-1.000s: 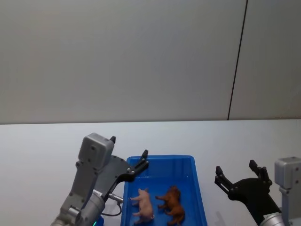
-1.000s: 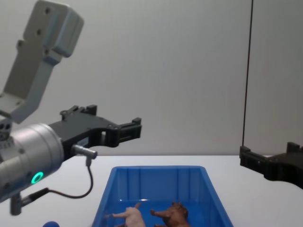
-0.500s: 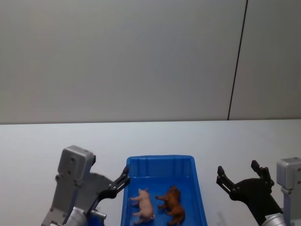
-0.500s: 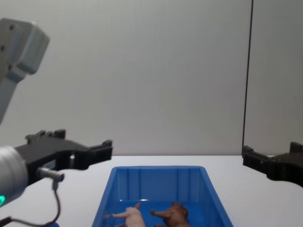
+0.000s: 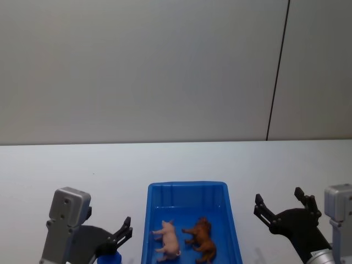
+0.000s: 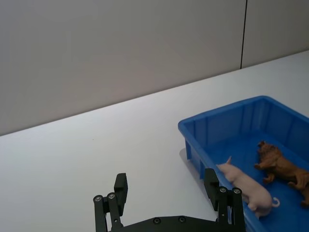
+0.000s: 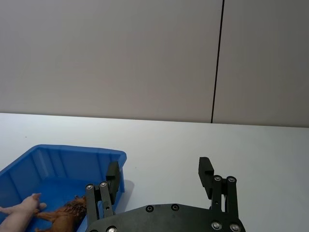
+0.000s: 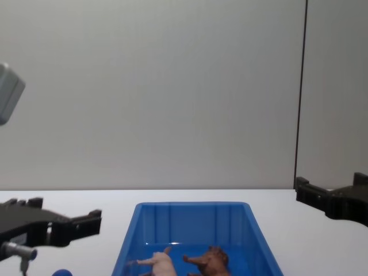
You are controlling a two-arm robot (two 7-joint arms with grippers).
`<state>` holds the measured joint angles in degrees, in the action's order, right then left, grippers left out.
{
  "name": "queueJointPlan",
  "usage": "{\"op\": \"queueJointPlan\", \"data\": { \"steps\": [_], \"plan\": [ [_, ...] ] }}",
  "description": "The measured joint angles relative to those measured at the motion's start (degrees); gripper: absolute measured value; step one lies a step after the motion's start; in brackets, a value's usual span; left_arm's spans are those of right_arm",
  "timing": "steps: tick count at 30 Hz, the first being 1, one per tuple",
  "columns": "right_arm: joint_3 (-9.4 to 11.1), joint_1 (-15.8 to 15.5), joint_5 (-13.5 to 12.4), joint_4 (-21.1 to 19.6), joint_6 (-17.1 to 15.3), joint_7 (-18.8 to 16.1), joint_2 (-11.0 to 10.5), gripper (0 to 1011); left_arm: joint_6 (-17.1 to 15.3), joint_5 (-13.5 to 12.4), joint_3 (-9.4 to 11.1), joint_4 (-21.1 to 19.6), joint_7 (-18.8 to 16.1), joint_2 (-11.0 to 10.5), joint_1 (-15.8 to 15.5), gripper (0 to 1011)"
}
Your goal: Pick up the two dolls from the table and place them into the box.
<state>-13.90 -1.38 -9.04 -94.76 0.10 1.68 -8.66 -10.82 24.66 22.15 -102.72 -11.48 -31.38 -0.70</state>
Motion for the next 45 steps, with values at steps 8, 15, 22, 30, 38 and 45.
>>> {"op": "queueJointPlan", "data": {
  "steps": [8,15,22,30,38,45],
  "plan": [
    [0.0,0.0,0.0,0.0,0.0,0.0,0.0,1001,-1.8,0.5,-0.5,0.4,-0.2,-0.4,0.6,1001],
    [0.0,0.0,0.0,0.0,0.0,0.0,0.0,1001,-3.3,-0.2,-0.7,2.4,0.9,0.2,-0.1,1001],
    [0.0,0.0,0.0,0.0,0.0,0.0,0.0,1001,-4.2,-1.2,-0.7,4.7,2.4,1.3,-1.4,1001],
    [0.0,0.0,0.0,0.0,0.0,0.0,0.0,1001,-5.4,-2.3,-0.7,7.5,4.1,2.7,-2.9,1001],
    [0.0,0.0,0.0,0.0,0.0,0.0,0.0,1001,-6.4,-2.6,-0.7,8.8,4.5,3.4,-3.1,1001],
    [0.0,0.0,0.0,0.0,0.0,0.0,0.0,1001,-7.1,-2.6,-0.7,9.3,4.6,3.6,-2.8,997]
  ]
}}
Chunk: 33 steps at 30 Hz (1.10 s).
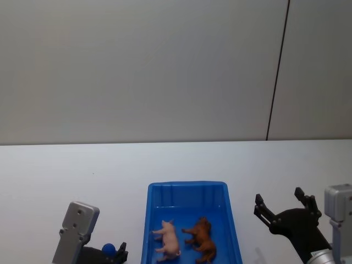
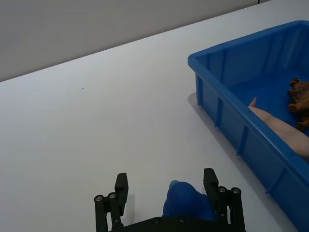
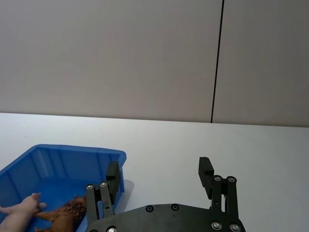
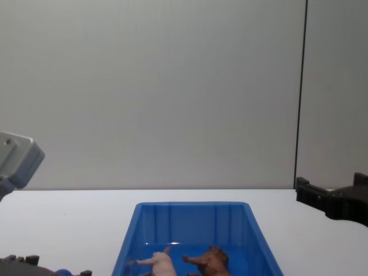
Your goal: Pick up the two dolls from the table and place them into the box.
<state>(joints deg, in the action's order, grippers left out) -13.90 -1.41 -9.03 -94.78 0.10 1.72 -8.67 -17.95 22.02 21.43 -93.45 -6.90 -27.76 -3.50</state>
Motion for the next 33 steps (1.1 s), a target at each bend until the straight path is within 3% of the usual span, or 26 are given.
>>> {"op": "queueJointPlan", "data": {
  "steps": [7,22,33],
  "plan": [
    [0.0,0.0,0.0,0.0,0.0,0.0,0.0,1001,-0.2,-0.1,0.0,0.2,0.3,0.1,0.4,862],
    [0.0,0.0,0.0,0.0,0.0,0.0,0.0,1001,0.9,-0.4,-0.1,0.9,1.3,0.4,1.1,414],
    [0.0,0.0,0.0,0.0,0.0,0.0,0.0,1001,4.0,-1.4,-0.3,1.1,2.4,0.7,1.4,327]
  ]
}}
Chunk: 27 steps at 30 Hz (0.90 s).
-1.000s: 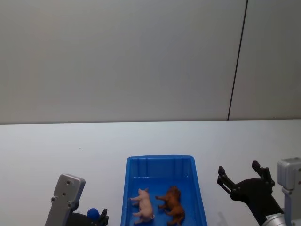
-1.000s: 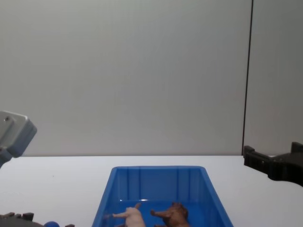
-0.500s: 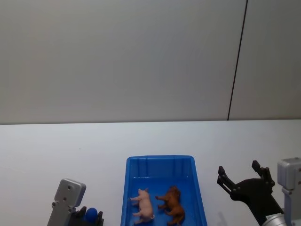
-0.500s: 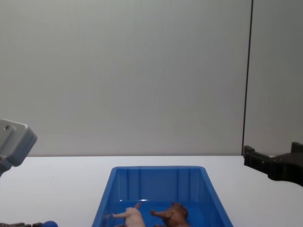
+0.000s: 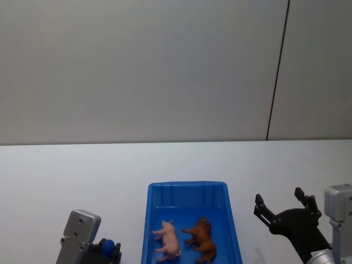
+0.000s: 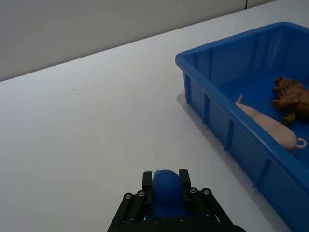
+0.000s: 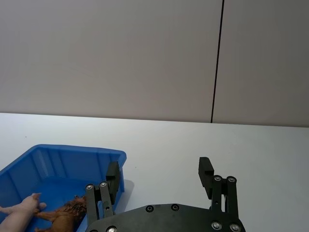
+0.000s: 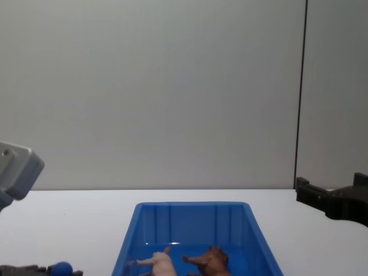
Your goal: Pick up the two dolls from the table and place them into the box.
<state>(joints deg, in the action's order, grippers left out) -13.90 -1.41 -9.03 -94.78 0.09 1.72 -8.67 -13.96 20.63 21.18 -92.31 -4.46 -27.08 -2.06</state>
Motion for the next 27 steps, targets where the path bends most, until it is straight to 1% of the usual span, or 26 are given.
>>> {"op": "queueJointPlan", "data": {
  "steps": [11,17,23,27],
  "plan": [
    [0.0,0.0,0.0,0.0,0.0,0.0,0.0,1001,4.1,-1.8,-0.5,-1.5,1.8,0.1,-0.3,259],
    [0.0,0.0,0.0,0.0,0.0,0.0,0.0,1001,5.7,-2.5,-0.7,-2.4,3.2,0.1,-0.7,231],
    [0.0,0.0,0.0,0.0,0.0,0.0,0.0,1001,7.4,-3.0,-1.0,-3.2,5.7,0.2,-1.3,200],
    [0.0,0.0,0.0,0.0,0.0,0.0,0.0,1001,8.6,-3.0,-1.2,-3.6,7.9,0.3,-1.9,180]
  ]
}}
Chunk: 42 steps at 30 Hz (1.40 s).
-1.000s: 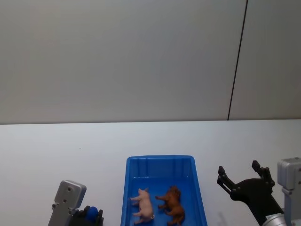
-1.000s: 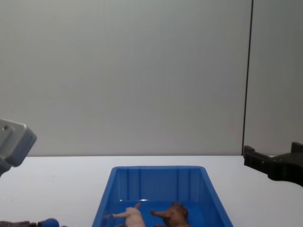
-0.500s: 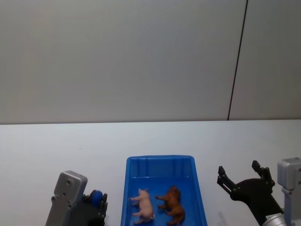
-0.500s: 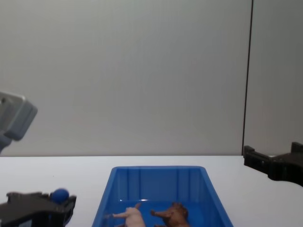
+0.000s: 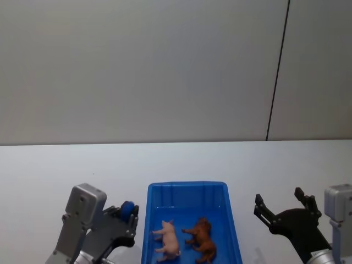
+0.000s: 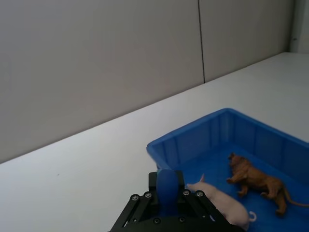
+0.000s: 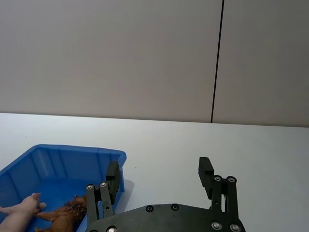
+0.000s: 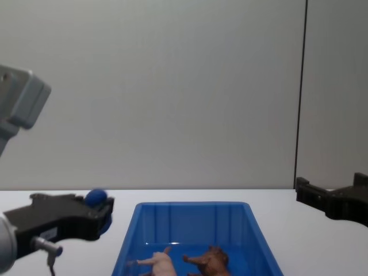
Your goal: Pick up the two dolls from the table and place them into the box.
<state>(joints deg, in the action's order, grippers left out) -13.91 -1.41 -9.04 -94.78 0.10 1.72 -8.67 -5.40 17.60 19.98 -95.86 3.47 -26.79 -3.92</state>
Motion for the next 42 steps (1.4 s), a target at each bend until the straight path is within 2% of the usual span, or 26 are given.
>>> {"op": "queueJointPlan", "data": {
  "steps": [6,9,10,15,16,23,26,27,35,36,42],
  "plan": [
    [0.0,0.0,0.0,0.0,0.0,0.0,0.0,1001,1.5,0.0,-0.2,-0.2,4.2,0.3,-1.1,148],
    [0.0,0.0,0.0,0.0,0.0,0.0,0.0,1001,2.4,0.3,-0.2,-0.1,7.4,0.7,-1.9,133],
    [0.0,0.0,0.0,0.0,0.0,0.0,0.0,1001,2.4,0.3,-0.2,-0.1,7.4,0.7,-1.9,128],
    [0.0,0.0,0.0,0.0,0.0,0.0,0.0,1001,3.5,0.8,-0.1,0.5,12.4,1.5,-3.5,119],
    [0.0,0.0,0.0,0.0,0.0,0.0,0.0,1001,3.5,0.8,-0.1,0.5,12.4,1.5,-3.5,120],
    [0.0,0.0,0.0,0.0,0.0,0.0,0.0,1001,4.4,1.5,0.4,2.0,18.5,2.9,-5.7,277],
    [0.0,0.0,0.0,0.0,0.0,0.0,0.0,1001,4.5,1.8,0.6,2.8,21.0,3.7,-6.8,414],
    [0.0,0.0,0.0,0.0,0.0,0.0,0.0,1001,4.5,1.8,0.8,3.2,22.1,4.1,-7.3,429],
    [0.0,0.0,0.0,0.0,0.0,0.0,0.0,1001,4.6,2.2,1.3,4.6,25.8,5.4,-9.1,679],
    [0.0,0.0,0.0,0.0,0.0,0.0,0.0,1001,4.6,2.2,1.3,4.8,26.4,5.6,-9.3,736],
    [0.0,0.0,0.0,0.0,0.0,0.0,0.0,1001,4.6,2.3,1.5,5.4,27.8,6.1,-10.0,885]
  ]
}}
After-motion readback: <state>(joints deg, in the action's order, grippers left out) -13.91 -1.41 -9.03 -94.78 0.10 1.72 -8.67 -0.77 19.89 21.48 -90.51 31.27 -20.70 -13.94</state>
